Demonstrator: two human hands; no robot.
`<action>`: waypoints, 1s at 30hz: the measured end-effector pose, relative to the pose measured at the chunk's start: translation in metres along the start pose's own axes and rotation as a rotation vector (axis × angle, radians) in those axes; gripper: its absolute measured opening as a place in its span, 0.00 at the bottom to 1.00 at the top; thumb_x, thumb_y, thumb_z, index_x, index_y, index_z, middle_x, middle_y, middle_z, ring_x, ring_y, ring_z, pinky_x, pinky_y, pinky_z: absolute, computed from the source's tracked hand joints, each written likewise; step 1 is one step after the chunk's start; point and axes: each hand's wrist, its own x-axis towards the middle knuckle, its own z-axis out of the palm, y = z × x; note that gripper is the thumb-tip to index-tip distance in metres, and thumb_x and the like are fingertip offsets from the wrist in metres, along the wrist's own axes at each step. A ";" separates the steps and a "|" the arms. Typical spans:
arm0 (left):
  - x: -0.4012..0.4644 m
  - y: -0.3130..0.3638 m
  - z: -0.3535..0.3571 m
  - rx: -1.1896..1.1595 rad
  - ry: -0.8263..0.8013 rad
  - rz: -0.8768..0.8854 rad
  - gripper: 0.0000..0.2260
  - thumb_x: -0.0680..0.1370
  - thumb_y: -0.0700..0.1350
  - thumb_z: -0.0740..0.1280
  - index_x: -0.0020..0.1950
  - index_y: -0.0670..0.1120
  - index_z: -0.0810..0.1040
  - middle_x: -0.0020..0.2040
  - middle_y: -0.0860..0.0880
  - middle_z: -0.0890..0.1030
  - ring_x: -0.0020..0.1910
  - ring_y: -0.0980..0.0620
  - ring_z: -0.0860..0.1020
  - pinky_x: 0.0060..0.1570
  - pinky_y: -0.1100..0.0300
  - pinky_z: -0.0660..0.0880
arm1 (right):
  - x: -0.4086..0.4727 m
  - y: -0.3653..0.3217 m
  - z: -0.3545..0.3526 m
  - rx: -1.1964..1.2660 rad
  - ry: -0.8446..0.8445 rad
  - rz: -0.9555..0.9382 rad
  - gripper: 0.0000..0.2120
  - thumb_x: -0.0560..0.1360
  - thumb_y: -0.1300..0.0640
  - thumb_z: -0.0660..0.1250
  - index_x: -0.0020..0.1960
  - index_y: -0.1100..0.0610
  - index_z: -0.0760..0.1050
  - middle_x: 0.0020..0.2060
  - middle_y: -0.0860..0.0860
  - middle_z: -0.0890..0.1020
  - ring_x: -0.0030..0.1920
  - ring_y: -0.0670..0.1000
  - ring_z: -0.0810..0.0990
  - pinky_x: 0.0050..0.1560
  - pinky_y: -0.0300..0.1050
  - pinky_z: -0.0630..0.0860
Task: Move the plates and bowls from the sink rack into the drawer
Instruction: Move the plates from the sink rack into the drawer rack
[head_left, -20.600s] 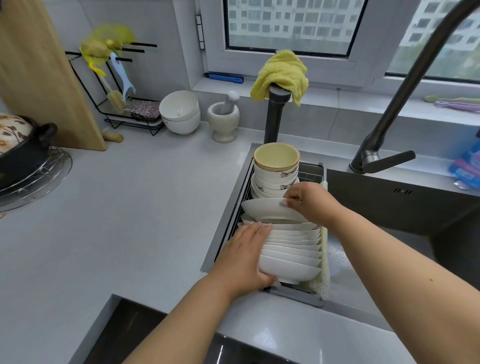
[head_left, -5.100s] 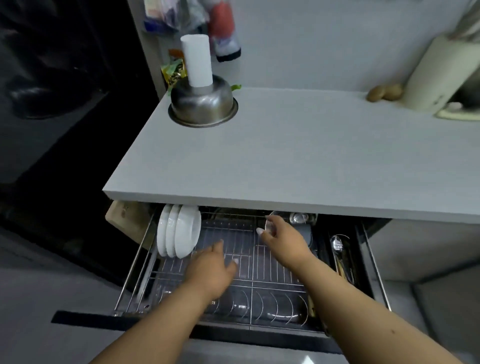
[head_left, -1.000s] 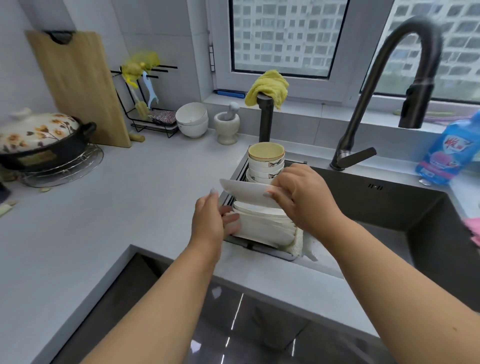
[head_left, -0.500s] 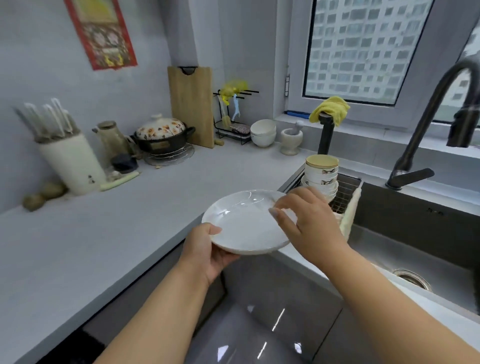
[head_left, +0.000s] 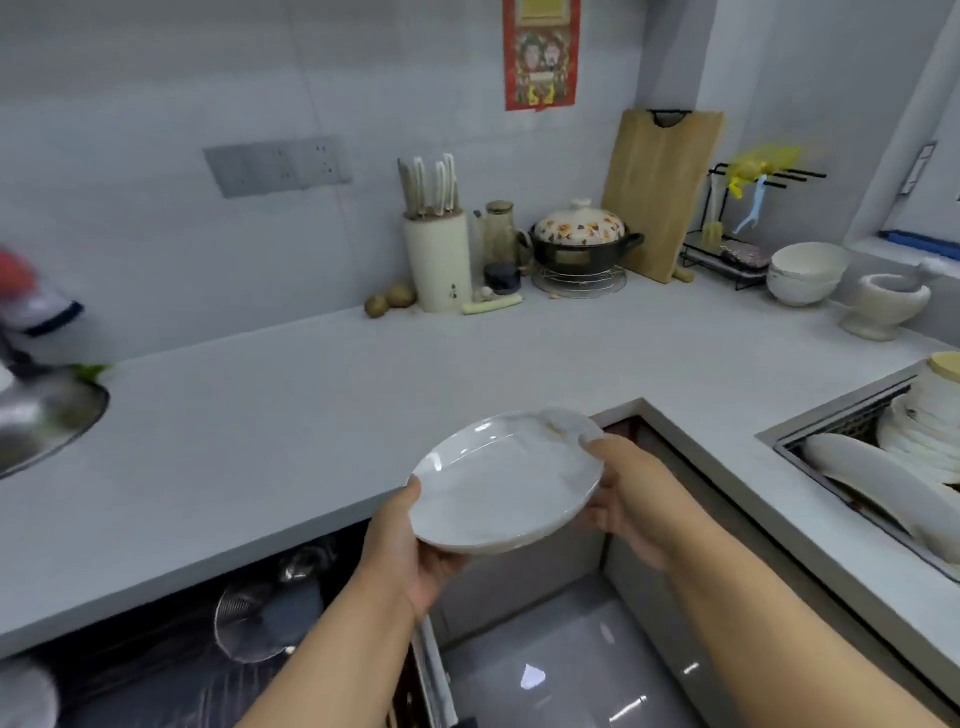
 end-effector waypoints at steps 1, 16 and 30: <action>0.001 0.004 -0.018 -0.007 0.021 0.000 0.12 0.81 0.51 0.60 0.56 0.44 0.77 0.45 0.43 0.83 0.42 0.43 0.81 0.28 0.56 0.78 | 0.001 0.004 0.017 0.077 -0.046 0.034 0.13 0.80 0.55 0.56 0.58 0.58 0.77 0.44 0.55 0.85 0.41 0.53 0.82 0.37 0.45 0.79; 0.000 0.077 -0.332 0.600 0.526 0.106 0.17 0.83 0.57 0.52 0.50 0.47 0.75 0.47 0.46 0.79 0.49 0.47 0.77 0.57 0.50 0.73 | 0.023 0.112 0.289 -0.266 -0.277 0.208 0.11 0.75 0.62 0.57 0.55 0.60 0.74 0.43 0.60 0.81 0.36 0.57 0.81 0.36 0.50 0.80; -0.026 0.074 -0.569 1.331 0.714 0.069 0.30 0.81 0.59 0.52 0.79 0.48 0.50 0.78 0.47 0.56 0.77 0.48 0.50 0.75 0.52 0.49 | 0.050 0.271 0.509 -0.630 -0.455 0.340 0.21 0.71 0.63 0.63 0.63 0.58 0.68 0.52 0.61 0.78 0.46 0.63 0.82 0.36 0.64 0.81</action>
